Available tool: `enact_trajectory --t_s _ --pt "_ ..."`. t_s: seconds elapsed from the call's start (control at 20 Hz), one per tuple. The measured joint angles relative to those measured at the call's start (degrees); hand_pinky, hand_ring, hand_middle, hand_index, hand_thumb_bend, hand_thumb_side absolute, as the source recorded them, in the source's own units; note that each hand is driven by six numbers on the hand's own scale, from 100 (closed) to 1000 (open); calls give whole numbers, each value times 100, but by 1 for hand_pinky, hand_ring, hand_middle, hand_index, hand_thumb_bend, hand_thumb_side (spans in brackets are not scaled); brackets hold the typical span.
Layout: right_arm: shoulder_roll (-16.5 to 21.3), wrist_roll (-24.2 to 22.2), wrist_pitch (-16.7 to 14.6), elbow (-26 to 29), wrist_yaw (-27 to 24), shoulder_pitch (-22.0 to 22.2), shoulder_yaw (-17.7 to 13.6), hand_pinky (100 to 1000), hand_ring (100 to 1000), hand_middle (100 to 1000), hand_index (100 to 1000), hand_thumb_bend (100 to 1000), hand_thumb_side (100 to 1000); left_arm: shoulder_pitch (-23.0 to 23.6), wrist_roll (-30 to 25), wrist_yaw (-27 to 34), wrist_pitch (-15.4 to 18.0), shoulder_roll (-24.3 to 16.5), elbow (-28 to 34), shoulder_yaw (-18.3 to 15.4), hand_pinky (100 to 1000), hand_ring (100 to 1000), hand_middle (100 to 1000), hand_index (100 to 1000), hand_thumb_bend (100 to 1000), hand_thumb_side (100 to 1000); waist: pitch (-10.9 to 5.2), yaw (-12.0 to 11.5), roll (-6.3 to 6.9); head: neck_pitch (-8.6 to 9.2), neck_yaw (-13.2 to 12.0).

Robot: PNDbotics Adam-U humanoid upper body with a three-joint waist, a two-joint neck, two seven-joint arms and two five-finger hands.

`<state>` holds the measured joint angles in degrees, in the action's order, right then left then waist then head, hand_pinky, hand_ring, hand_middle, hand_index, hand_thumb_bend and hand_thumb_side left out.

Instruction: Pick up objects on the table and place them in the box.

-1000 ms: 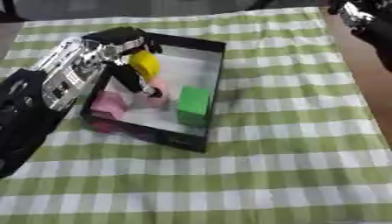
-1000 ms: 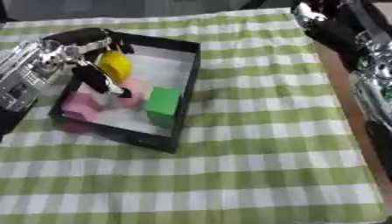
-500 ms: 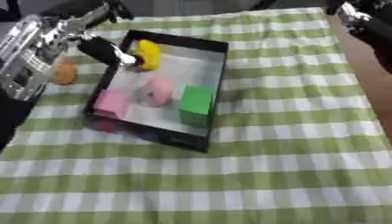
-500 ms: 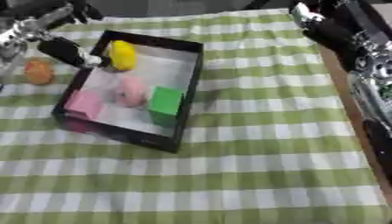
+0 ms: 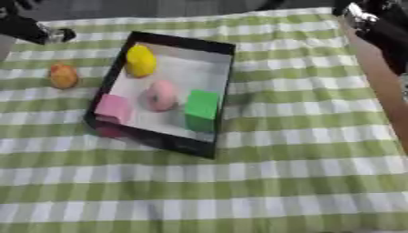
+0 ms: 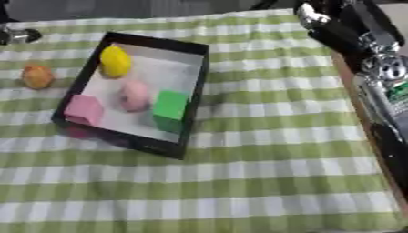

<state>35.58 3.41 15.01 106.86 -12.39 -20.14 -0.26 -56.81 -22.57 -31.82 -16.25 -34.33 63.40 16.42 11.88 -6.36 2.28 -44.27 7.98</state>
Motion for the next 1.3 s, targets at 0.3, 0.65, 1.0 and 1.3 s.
enact_trajectory --t_s 0.3,0.65,1.0,1.3 --pt "-1 4 5 0 -11 -6 -3 940 780 687 752 131 434 -3 -21 119 28 121 -683 -116 792 769 748 824 604 366 0 51 -12 0 6" --pt "-23 7 16 0 -22 -41 -3 940 780 686 752 130 438 -24 0 191 94 309 -1364 -247 793 771 749 826 614 358 7 108 -20 0 -35" --pt "-36 -16 40 0 -22 -60 7 941 781 686 752 132 443 -37 63 -235 179 451 -1890 -317 789 773 749 827 639 330 8 157 -20 0 -100" --pt "-74 -43 67 0 -22 -101 32 941 781 687 752 132 445 -58 141 -695 268 558 -2213 -356 784 766 738 807 608 307 31 177 -31 0 -187"
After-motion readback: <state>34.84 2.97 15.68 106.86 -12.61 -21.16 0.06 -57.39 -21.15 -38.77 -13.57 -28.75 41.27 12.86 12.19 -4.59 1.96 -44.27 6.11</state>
